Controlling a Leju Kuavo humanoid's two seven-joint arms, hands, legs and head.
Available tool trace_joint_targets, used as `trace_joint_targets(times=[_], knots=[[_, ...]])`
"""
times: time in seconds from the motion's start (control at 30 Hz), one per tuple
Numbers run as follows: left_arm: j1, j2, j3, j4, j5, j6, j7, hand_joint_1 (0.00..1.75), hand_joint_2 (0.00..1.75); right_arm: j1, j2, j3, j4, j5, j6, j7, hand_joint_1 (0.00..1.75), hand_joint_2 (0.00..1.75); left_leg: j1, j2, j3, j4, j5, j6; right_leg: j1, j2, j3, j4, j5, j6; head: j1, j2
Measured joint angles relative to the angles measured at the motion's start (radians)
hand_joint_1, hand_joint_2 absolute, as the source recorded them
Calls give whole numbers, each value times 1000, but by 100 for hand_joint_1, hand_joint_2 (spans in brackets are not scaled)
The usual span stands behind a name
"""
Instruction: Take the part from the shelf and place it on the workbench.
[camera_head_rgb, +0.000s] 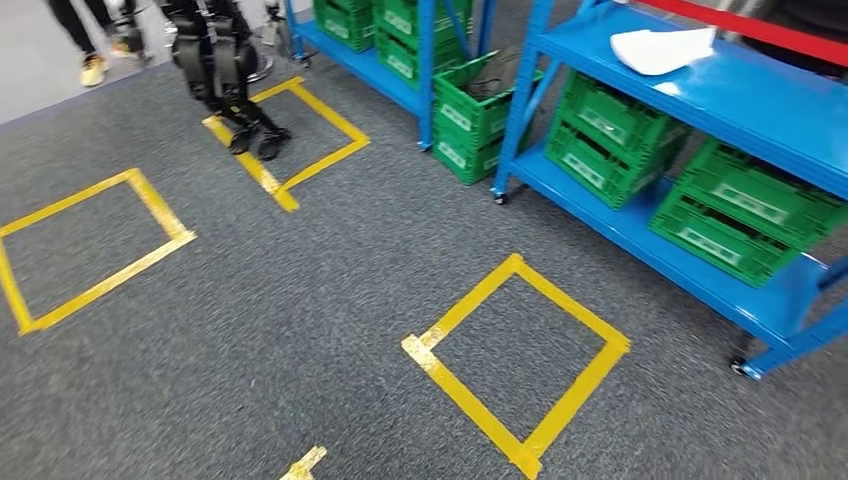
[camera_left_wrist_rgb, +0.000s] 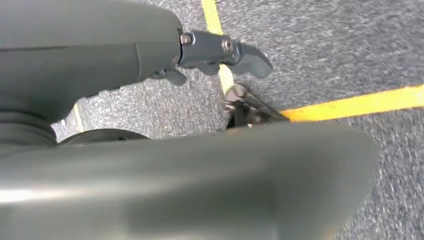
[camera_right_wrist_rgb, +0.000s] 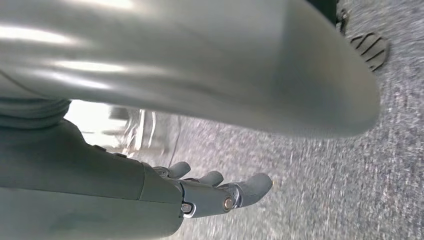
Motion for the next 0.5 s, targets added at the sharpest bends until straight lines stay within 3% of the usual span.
trace_joint_targets(times=[0.07, 0.13, 0.17, 0.2, 0.27, 0.3, 0.37, 0.4, 0.43, 0.5], knots=[[-2, 9, 1, 1, -16, 1, 13, 0, 0, 0, 2, 0, 0, -1, 5, -8, 0, 0, -1, -23, 30, -58, 9, 4, -3, 22, -6, 1, 0, 12, -2, 0], [-5, 14, 1, 1, -38, 1, 11, 0, 0, 3, 2, 0, 0, 3, 10, -10, 0, 0, -3, -6, 40, -65, 10, 12, -7, 42, -19, -1, 3, 25, -2, 0], [-6, 16, 0, 1, -49, 2, 5, 0, 0, 5, 2, 0, 0, 7, 12, -10, 0, 0, -2, 6, 42, -69, 11, 17, -7, 32, -26, 6, -1, 31, 0, 0], [-7, 18, 0, 0, -59, 2, -2, 0, 0, 6, 2, 0, 0, 13, 13, -10, 0, 0, -2, 18, 45, -73, 13, 23, -5, 7, -39, 28, -14, 35, 5, 0], [-6, 20, -4, 1, -76, 0, -5, 0, 0, 5, 3, 3, 0, 26, 15, -12, 0, 0, -5, 46, 49, -78, 12, 33, -2, -65, -90, 131, -65, 40, 20, 0], [-5, 20, -8, 0, -85, -3, 3, 0, 0, 3, 4, 6, 0, 32, 17, -16, 0, 0, -8, 61, 49, -79, 10, 37, -3, -88, -125, 198, -93, 42, 27, 0], [-3, 19, -19, 0, -106, -8, 25, 0, 0, 2, 7, 14, 0, 39, 23, -29, 0, 0, -13, 93, 51, -78, 5, 41, -3, -104, -167, 275, -109, 42, 32, 0], [-3, 18, -26, 0, -115, -8, 33, 0, 0, 3, 8, 17, 0, 40, 26, -36, 0, 0, -14, 107, 53, -78, 2, 41, -2, -108, -160, 260, -91, 40, 34, 0], [-3, 15, -32, 0, -120, -8, 37, 0, 0, 3, 9, 19, 0, 40, 29, -41, 0, 0, -16, 121, 57, -78, 0, 41, -1, -117, -134, 209, -60, 36, 36, 0], [-4, 10, -40, -1, -123, -9, 37, 0, 0, 3, 9, 22, 0, 40, 32, -46, 0, 0, -19, 146, 67, -78, -8, 37, 11, -168, -63, 72, -7, 21, 42, 0]])
